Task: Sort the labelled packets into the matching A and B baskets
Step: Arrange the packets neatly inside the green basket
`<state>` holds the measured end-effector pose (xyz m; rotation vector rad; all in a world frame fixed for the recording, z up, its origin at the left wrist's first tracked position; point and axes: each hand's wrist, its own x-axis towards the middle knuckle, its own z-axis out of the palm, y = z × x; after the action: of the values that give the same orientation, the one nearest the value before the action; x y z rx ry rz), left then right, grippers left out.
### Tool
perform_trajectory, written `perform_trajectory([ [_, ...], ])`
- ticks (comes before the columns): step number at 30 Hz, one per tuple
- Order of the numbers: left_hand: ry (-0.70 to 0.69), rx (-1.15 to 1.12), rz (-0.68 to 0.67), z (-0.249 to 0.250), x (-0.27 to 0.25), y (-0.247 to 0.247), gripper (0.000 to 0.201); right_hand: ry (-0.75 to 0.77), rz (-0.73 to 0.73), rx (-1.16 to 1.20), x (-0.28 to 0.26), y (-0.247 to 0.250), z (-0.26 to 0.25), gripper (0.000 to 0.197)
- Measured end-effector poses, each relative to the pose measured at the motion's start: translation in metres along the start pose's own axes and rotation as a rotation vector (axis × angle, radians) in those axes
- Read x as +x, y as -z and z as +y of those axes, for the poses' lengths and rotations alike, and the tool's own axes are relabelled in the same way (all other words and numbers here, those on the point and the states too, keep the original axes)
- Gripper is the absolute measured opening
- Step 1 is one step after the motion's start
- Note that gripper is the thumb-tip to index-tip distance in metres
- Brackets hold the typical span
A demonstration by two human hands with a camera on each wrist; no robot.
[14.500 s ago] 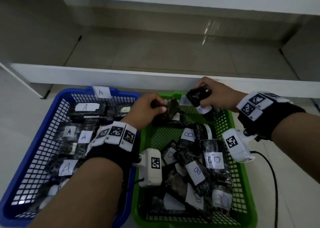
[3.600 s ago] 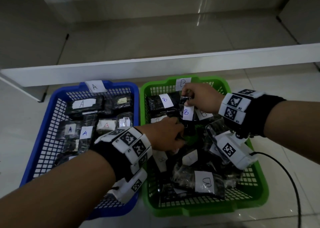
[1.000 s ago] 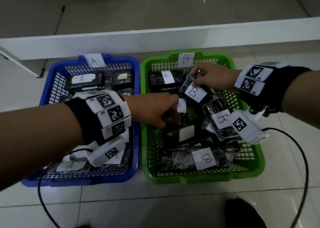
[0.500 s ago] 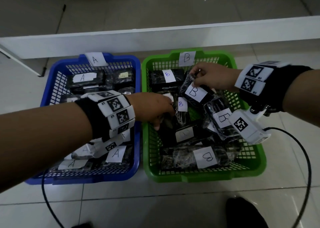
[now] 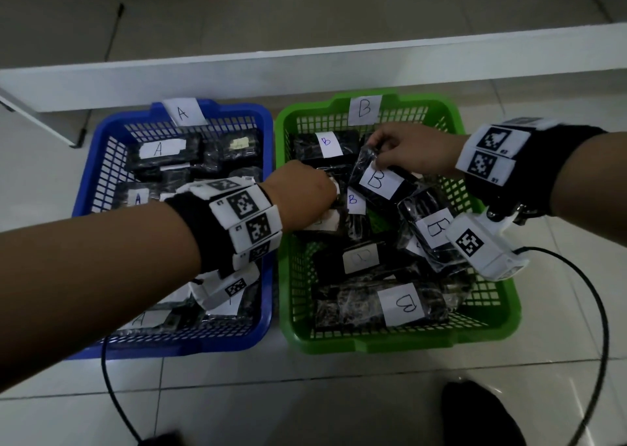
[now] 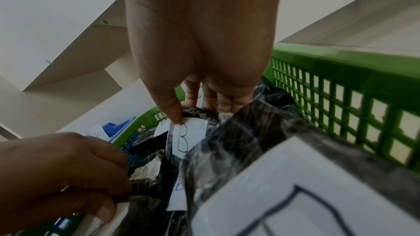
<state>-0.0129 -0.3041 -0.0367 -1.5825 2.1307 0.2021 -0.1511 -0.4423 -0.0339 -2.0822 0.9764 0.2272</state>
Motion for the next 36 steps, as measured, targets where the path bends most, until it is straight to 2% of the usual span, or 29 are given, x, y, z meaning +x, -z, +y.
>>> perform_trajectory([
  [3,-0.066,-0.089,-0.006,-0.001,0.001,0.002,0.035,0.001,0.001,-0.011,0.0,0.0,-0.001,0.035],
  [6,-0.109,-0.278,-0.099,0.0,0.004,-0.002,0.051,-0.004,-0.028,-0.056,-0.003,-0.001,-0.003,0.037],
  [8,-0.139,-0.316,-0.122,0.004,0.003,-0.004,0.061,-0.016,-0.06,-0.111,-0.005,-0.003,-0.004,0.043],
  [11,-0.175,-0.274,-0.061,0.006,0.002,-0.005,0.047,-0.027,-0.082,-0.156,-0.007,-0.006,-0.003,0.047],
  [14,-0.127,-0.374,0.038,0.002,-0.002,-0.001,0.035,-0.024,-0.077,-0.149,-0.007,-0.006,-0.002,0.046],
  [16,-0.046,-0.503,0.083,-0.004,-0.004,0.005,0.032,-0.019,-0.066,-0.156,-0.007,-0.006,-0.001,0.046],
  [18,0.074,-0.552,0.068,-0.011,-0.006,0.008,0.03,-0.02,-0.062,-0.161,-0.007,-0.006,-0.001,0.047],
  [20,0.129,-0.439,0.05,-0.014,-0.009,0.008,0.029,-0.02,-0.062,-0.175,-0.006,-0.006,-0.001,0.048],
  [24,0.081,-0.015,0.054,-0.005,-0.014,0.002,0.038,-0.018,-0.052,-0.208,-0.004,-0.007,0.0,0.048],
  [26,0.07,0.112,0.034,-0.001,-0.015,-0.002,0.039,-0.014,-0.049,-0.223,-0.004,-0.007,0.0,0.048],
  [29,0.055,0.094,0.083,0.002,-0.017,-0.002,0.044,-0.015,-0.049,-0.219,-0.003,-0.009,0.002,0.048],
  [33,-0.115,0.038,0.126,0.002,-0.014,-0.007,0.048,-0.019,-0.042,-0.215,-0.003,-0.01,0.002,0.049],
  [36,-0.109,0.026,0.115,0.001,-0.012,-0.006,0.043,-0.023,-0.042,-0.214,-0.003,-0.01,0.002,0.049],
])
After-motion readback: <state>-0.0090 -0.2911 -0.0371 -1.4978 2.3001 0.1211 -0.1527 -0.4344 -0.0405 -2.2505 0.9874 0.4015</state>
